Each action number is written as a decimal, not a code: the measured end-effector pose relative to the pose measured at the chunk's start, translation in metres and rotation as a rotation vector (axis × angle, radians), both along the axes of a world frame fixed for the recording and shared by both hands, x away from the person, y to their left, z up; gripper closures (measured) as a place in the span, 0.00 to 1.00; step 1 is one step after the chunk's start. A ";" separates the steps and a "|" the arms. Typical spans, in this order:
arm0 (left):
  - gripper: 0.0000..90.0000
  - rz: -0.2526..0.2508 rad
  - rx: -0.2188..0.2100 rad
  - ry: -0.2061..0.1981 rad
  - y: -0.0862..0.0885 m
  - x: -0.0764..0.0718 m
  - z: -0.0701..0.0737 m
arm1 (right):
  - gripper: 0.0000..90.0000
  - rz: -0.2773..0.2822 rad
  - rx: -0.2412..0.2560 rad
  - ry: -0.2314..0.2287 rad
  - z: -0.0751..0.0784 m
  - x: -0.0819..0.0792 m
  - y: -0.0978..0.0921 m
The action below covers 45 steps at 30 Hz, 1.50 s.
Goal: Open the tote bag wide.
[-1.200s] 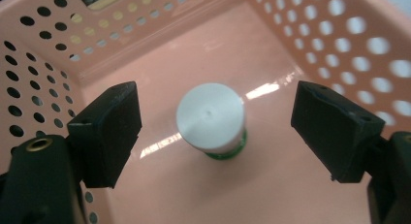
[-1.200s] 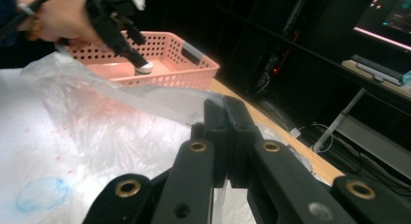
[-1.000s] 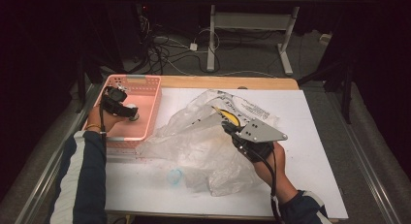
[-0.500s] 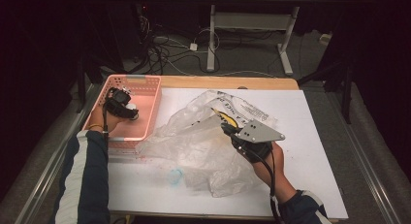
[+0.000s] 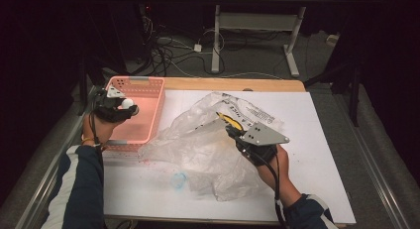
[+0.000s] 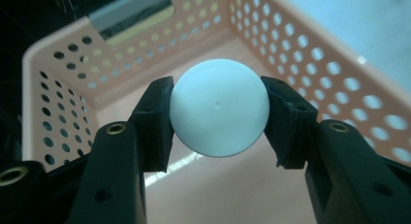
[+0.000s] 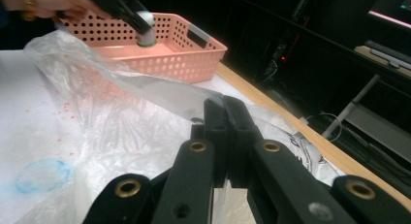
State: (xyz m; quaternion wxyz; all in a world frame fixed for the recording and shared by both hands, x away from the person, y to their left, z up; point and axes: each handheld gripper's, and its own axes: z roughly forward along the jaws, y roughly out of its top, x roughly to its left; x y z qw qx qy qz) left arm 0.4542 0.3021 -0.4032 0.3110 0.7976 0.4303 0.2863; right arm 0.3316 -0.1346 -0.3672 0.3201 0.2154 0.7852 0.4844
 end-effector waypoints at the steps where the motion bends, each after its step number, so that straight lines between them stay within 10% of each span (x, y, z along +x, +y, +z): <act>1: 0.54 -0.006 -0.008 -0.030 0.000 -0.008 0.002 | 1.00 -0.004 -0.008 -0.004 -0.001 0.000 0.001; 12: 0.54 -0.139 -0.108 -0.198 -0.020 -0.069 0.019 | 1.00 -0.032 -0.022 0.003 -0.010 0.004 0.005; 21: 0.54 -0.212 -0.081 -0.278 -0.046 -0.117 0.027 | 1.00 -0.060 -0.018 0.010 -0.015 0.003 -0.005; 38: 0.54 -0.460 -0.121 -0.351 -0.104 -0.178 0.050 | 1.00 -0.112 0.019 0.031 -0.017 0.014 -0.017; 45: 0.54 -0.599 -0.077 -0.311 -0.156 -0.180 0.029 | 1.00 -0.106 0.041 0.020 -0.011 0.009 -0.016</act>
